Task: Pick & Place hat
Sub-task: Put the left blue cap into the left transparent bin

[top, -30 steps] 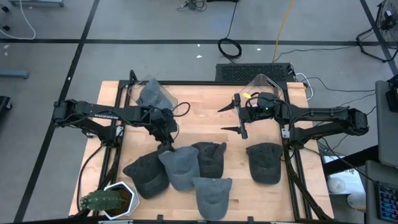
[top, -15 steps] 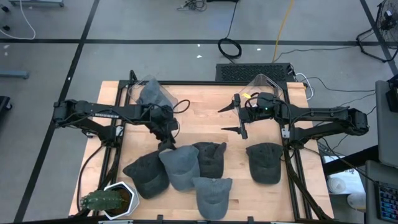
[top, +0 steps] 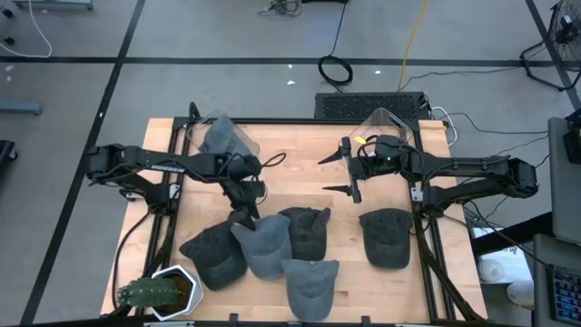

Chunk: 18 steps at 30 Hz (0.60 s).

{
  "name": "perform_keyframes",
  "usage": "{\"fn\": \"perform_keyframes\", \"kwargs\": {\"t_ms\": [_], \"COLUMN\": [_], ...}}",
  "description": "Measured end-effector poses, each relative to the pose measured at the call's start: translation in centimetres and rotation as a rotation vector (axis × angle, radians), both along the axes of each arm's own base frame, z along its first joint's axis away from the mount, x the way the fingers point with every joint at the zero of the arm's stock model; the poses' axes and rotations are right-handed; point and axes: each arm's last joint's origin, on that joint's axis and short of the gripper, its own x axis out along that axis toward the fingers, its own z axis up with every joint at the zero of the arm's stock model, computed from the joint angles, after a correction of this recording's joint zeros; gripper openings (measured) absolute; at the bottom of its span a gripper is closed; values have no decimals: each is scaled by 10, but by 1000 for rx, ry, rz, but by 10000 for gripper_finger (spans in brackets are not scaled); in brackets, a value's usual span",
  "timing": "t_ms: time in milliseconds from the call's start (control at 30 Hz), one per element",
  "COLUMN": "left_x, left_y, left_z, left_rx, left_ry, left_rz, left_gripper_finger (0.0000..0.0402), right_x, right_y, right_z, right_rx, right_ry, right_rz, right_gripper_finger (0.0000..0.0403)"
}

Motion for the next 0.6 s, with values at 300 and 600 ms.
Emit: {"fn": "perform_keyframes", "kwargs": {"t_ms": [300,600], "left_x": [3,5], "left_y": [-2,-14], "left_z": [5,2], "left_rx": [-107,-71], "left_ry": [-26,101], "left_rz": [-29,100], "left_gripper_finger": [268,241], "right_x": [0,0], "right_y": [0,0], "right_z": [-1,0], "right_rx": [3,-12], "right_ry": [6,3], "right_rz": [0,2], "right_gripper_finger": [329,329]}}
